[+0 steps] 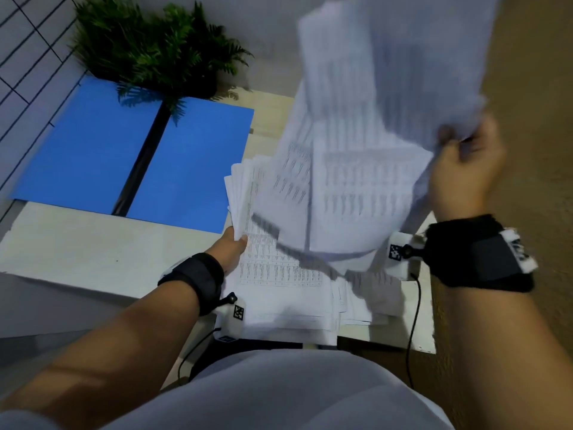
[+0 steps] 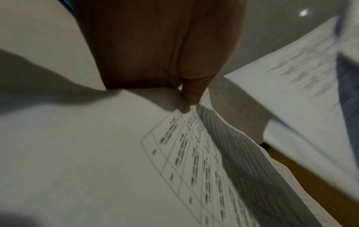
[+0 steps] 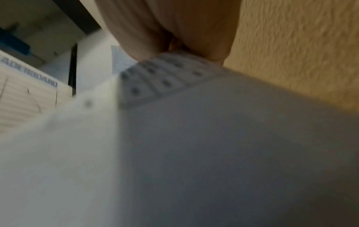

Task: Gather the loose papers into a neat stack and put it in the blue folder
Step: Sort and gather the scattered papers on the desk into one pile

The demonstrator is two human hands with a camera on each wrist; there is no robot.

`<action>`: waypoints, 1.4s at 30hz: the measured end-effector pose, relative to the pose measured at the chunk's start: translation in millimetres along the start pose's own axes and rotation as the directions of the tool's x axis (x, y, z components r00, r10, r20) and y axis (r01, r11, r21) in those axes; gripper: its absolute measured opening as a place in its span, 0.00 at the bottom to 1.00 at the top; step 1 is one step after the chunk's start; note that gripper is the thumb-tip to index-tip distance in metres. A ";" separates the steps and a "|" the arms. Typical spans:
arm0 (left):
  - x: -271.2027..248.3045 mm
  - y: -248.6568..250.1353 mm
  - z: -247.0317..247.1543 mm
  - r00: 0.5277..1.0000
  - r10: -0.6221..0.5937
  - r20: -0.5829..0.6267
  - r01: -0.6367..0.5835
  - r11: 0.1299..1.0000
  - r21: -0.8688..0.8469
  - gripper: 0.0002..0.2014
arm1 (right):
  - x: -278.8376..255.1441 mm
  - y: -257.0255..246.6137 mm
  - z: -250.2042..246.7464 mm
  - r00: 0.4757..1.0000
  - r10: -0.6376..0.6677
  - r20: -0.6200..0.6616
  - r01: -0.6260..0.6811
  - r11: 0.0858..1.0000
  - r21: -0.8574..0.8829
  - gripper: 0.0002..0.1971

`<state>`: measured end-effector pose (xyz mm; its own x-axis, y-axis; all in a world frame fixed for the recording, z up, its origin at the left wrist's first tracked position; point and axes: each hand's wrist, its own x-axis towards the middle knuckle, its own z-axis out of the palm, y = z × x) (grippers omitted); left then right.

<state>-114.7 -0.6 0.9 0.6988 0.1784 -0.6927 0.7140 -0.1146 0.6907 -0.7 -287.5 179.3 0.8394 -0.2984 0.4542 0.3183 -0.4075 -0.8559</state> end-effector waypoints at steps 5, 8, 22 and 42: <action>-1.0 0.4 -6.4 0.988 -0.152 0.025 0.153 0.951 -0.270 0.41 | -42.8 53.4 55.1 0.884 0.203 0.421 -0.085 0.956 -0.281 0.06; -2.9 4.7 -2.2 0.985 -0.165 0.045 0.171 0.957 -0.233 0.38 | -62.0 70.0 78.4 0.792 0.322 0.518 -0.152 0.927 -0.344 0.05; -4.3 -1.4 10.6 0.996 -0.083 -0.037 0.081 0.996 -0.036 0.38 | -157.8 97.2 58.8 0.603 0.669 0.433 -0.184 0.646 -0.741 0.08; -3.3 -4.7 36.9 0.997 0.051 -0.054 -0.051 0.999 -0.003 0.23 | -134.3 141.1 27.6 0.345 0.875 0.341 -0.727 0.478 -0.492 0.14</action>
<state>-118.8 -36.7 -7.7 0.7309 0.2246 -0.6444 0.6771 -0.1206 0.7259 -56.3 -281.1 -9.3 0.7180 -0.1650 -0.6762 -0.6750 -0.4024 -0.6184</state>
